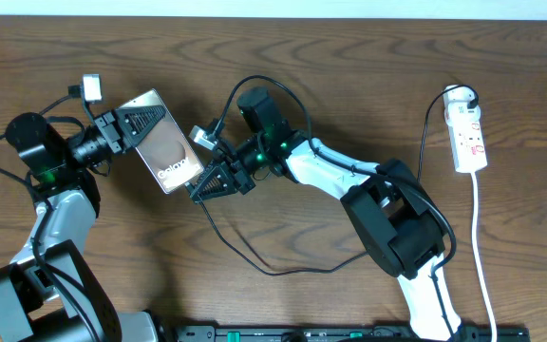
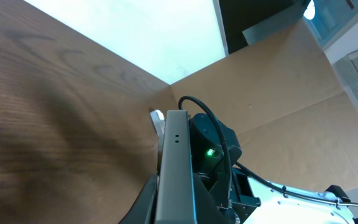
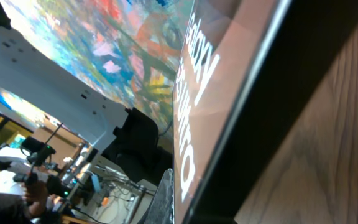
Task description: Plug charger to phone and switch on socket
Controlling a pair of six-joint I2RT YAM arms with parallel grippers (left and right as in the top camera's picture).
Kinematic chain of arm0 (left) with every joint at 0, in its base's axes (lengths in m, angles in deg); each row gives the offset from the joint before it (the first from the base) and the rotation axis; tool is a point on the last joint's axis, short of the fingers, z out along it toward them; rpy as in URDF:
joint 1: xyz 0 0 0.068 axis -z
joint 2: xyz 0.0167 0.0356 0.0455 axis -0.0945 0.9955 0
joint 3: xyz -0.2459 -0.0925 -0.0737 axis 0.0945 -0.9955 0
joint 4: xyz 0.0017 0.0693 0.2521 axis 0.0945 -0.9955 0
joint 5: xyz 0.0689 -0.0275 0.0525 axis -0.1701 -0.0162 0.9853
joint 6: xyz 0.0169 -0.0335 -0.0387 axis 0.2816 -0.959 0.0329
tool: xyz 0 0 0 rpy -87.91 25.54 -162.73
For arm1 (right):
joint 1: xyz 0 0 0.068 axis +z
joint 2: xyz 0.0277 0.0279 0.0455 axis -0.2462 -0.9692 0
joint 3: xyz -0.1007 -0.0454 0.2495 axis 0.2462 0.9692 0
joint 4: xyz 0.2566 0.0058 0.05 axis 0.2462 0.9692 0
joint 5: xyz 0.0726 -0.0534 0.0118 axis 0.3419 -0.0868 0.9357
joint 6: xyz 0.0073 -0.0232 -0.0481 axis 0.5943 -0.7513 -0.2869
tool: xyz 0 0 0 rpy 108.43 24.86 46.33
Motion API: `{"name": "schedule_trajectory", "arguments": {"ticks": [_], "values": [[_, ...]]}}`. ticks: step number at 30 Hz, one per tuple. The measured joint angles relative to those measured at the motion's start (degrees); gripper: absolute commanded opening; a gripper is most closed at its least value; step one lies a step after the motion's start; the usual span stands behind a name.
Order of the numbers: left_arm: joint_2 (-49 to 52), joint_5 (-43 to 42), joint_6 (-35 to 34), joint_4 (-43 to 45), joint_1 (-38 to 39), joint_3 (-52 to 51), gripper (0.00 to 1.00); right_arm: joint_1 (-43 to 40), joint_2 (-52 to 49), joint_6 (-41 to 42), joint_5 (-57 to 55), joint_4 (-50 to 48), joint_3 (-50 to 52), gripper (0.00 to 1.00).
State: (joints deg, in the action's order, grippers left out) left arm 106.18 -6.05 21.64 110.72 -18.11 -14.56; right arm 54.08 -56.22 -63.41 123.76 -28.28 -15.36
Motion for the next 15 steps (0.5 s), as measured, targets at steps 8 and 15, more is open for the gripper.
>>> {"name": "schedule_trajectory", "arguments": {"ticks": [8,15], "values": [[0.0,0.1,1.8,0.2,-0.1,0.0,0.07,0.1,0.0,5.1,-2.1,-0.3,0.0,0.01],[0.0,1.1,3.2,0.3,-0.5,0.0,0.08,0.2,0.0,10.5,-4.0,-3.5,0.2,0.01]]}}
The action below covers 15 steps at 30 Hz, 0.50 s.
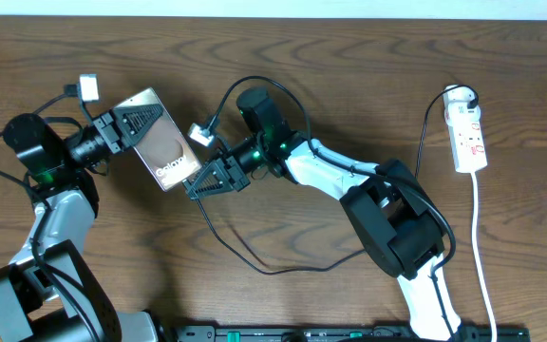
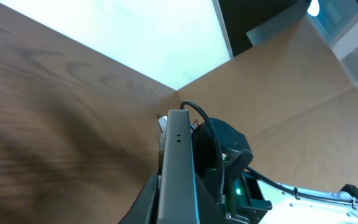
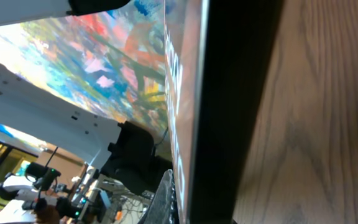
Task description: Plug charger to phone and switch on socket
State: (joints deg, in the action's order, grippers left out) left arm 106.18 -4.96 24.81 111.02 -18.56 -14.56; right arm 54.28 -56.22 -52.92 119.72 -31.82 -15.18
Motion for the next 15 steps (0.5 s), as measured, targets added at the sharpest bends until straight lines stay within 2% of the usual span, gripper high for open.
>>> {"name": "schedule_trajectory", "arguments": {"ticks": [6,15], "values": [[0.0,0.6,0.0,0.0,-0.1,0.0,0.07,0.0,0.0,3.7,-0.3,-4.6,0.6,0.01],[0.0,0.6,0.0,0.0,-0.1,0.0,0.08,0.1,0.0,4.9,-0.3,-5.2,0.7,0.01]]}}
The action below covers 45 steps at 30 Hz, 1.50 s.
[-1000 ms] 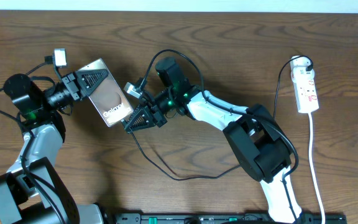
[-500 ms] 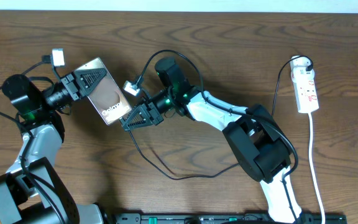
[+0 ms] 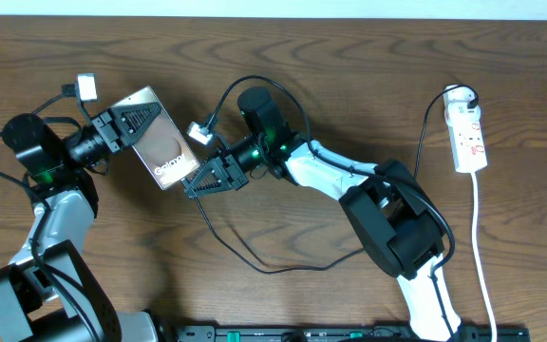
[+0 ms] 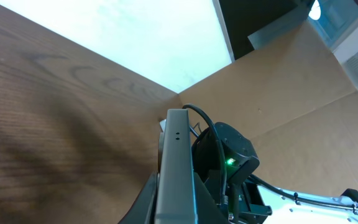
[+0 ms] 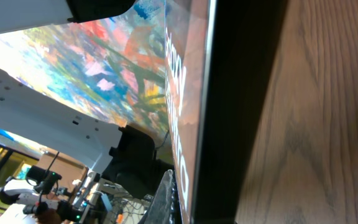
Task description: Plug charger to phone and switch on socket
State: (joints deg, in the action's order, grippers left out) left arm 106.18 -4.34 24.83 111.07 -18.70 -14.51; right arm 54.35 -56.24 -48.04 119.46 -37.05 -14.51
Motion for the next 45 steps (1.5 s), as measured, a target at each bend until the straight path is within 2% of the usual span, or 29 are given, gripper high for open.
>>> {"name": "schedule_trajectory", "arguments": {"ticks": [4,8,9,10,13,14,15,16,26,35,37,41,43,45], "values": [[0.0,0.0,0.0,0.0,0.0,0.0,0.07,0.0,0.0,0.0,0.0,0.0,0.0,0.02],[0.0,0.0,0.0,0.0,-0.1,0.0,0.07,0.0,0.0,0.6,-0.2,0.0,0.0,0.2],[0.0,0.0,0.2,0.0,-0.2,0.0,0.08,-0.1,0.0,0.4,-0.6,-0.4,0.0,0.32],[0.0,-0.2,0.2,-0.1,-0.2,0.0,0.07,-0.1,0.0,0.6,-0.8,-0.5,-0.1,0.38],[0.0,-2.2,0.2,-0.3,0.2,-0.1,0.07,-0.1,0.0,1.0,-2.5,-0.9,-0.3,0.66],[0.0,-2.8,0.2,-0.3,0.4,-0.1,0.07,-0.2,0.0,0.8,-2.9,-1.0,-0.5,0.82],[0.0,-3.2,0.2,-0.3,0.6,-0.1,0.08,-0.2,0.0,1.0,-3.2,-1.1,-0.5,0.95],[0.0,-3.6,0.2,-0.3,0.7,-0.1,0.07,-0.3,0.0,0.9,-3.4,-1.2,-0.5,0.99],[0.0,-4.1,0.2,-0.3,0.7,-0.1,0.08,-1.8,0.0,1.0,-4.0,-1.2,-0.5,0.99],[0.0,-2.3,-0.9,-0.7,-3.0,-0.1,0.08,-9.6,0.0,3.4,-4.0,-1.0,-0.5,0.99],[0.0,-1.0,-1.7,-3.3,-4.4,-0.1,0.07,-11.6,0.0,4.4,-4.1,-1.0,-0.5,0.99],[0.0,3.5,-1.8,-14.9,-7.4,-0.3,0.07,-15.6,0.0,7.4,-6.4,2.1,-0.5,0.99],[0.0,6.0,-0.9,-20.3,-8.2,-0.5,0.07,-17.1,0.0,8.4,-8.9,6.7,-0.7,0.99],[0.0,8.1,1.0,-24.9,-8.3,-0.7,0.07,-18.3,0.0,7.5,-13.6,16.5,-1.2,0.99]]}}
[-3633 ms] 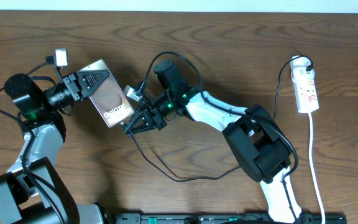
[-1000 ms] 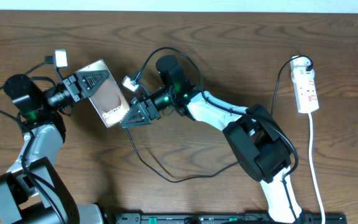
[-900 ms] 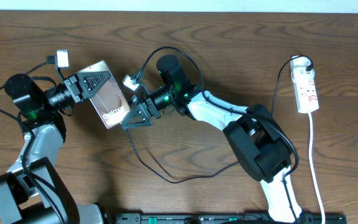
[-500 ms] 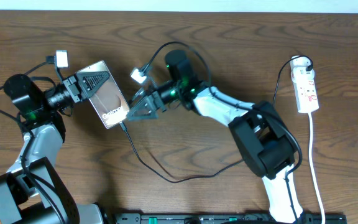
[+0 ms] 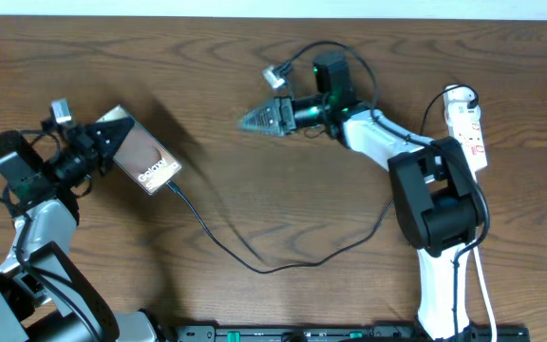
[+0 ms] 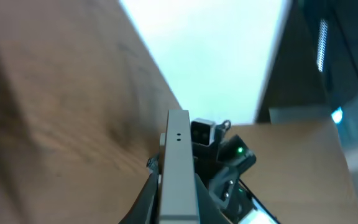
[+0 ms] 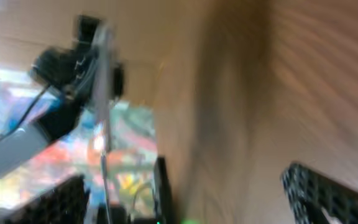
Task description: Plug charger to phone and switch on socket
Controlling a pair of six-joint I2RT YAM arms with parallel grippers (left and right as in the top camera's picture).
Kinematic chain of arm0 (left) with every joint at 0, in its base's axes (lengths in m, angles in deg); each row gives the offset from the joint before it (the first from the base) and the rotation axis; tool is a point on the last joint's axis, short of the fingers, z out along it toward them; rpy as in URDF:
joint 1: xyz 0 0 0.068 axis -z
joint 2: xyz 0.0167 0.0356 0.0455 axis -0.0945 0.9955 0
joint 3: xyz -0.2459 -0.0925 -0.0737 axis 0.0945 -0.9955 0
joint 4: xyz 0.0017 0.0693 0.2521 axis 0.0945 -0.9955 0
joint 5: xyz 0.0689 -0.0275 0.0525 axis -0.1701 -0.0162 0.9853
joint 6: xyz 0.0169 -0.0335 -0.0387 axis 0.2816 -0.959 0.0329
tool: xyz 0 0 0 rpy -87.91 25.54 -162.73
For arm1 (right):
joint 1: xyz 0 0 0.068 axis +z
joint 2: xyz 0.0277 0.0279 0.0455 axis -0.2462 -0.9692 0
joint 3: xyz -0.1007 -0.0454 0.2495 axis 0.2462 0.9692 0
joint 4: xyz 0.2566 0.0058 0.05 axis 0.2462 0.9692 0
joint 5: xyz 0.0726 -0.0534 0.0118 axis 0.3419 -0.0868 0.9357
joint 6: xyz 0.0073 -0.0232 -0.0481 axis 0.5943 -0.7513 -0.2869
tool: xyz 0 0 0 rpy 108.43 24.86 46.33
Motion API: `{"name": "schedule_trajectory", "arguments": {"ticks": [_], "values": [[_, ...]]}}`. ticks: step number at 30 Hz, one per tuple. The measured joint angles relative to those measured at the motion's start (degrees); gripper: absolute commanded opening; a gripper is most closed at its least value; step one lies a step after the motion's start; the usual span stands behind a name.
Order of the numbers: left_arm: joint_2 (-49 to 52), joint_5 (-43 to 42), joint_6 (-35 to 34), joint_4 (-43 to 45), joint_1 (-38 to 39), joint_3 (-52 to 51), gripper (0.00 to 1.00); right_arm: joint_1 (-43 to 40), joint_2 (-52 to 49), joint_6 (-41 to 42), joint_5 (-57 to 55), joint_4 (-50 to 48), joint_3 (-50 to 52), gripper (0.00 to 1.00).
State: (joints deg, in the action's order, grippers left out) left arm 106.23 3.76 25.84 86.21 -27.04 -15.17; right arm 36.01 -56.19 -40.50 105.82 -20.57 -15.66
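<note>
My left gripper [image 5: 110, 144] is shut on the phone [image 5: 142, 161], holding it off the table at the far left. In the left wrist view the phone [image 6: 178, 149] shows edge-on between the fingers. The black charger cable [image 5: 254, 269] is plugged into the phone's lower right end [image 5: 173, 187]. It loops over the table to the white power strip [image 5: 469, 133] at the far right. My right gripper [image 5: 247, 122] hovers open at the upper middle, holding nothing. The blurred right wrist view shows its fingers [image 7: 160, 186] wide apart.
A plug [image 5: 460, 95] sits in the top of the power strip, whose white lead [image 5: 482, 256] runs down the right edge. A black rail [image 5: 349, 332] lies along the front of the wooden table [image 5: 283, 209].
My right gripper has left the phone's lower end and now stands open far to the right. The cable stays in the phone. My left gripper has carried the phone further left.
My left gripper held the phone tilted while my right gripper pressed against its lower end with the charger cable. It stayed there over three moments with small shifts. Now the cable hangs from the phone and my right gripper is away and open.
</note>
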Motion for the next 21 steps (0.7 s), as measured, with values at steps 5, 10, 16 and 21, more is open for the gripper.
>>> {"name": "schedule_trajectory", "arguments": {"ticks": [5,10,16,21], "values": [[0.0,2.4,4.1,-3.7,0.0,0.0,0.07,-0.8,0.4,-7.1,-16.1,24.9,-0.9,0.99],[0.0,7.8,8.7,-12.5,0.0,0.0,0.08,-0.5,4.3,-12.0,-32.4,37.1,-3.5,0.99],[0.0,19.8,16.3,-26.8,0.0,-0.2,0.07,-0.5,14.1,-13.8,-44.5,40.8,-5.1,0.99],[0.7,29.2,19.9,-30.3,0.0,-0.2,0.07,-0.5,19.8,-14.2,-48.8,42.4,-5.4,0.99]]}}
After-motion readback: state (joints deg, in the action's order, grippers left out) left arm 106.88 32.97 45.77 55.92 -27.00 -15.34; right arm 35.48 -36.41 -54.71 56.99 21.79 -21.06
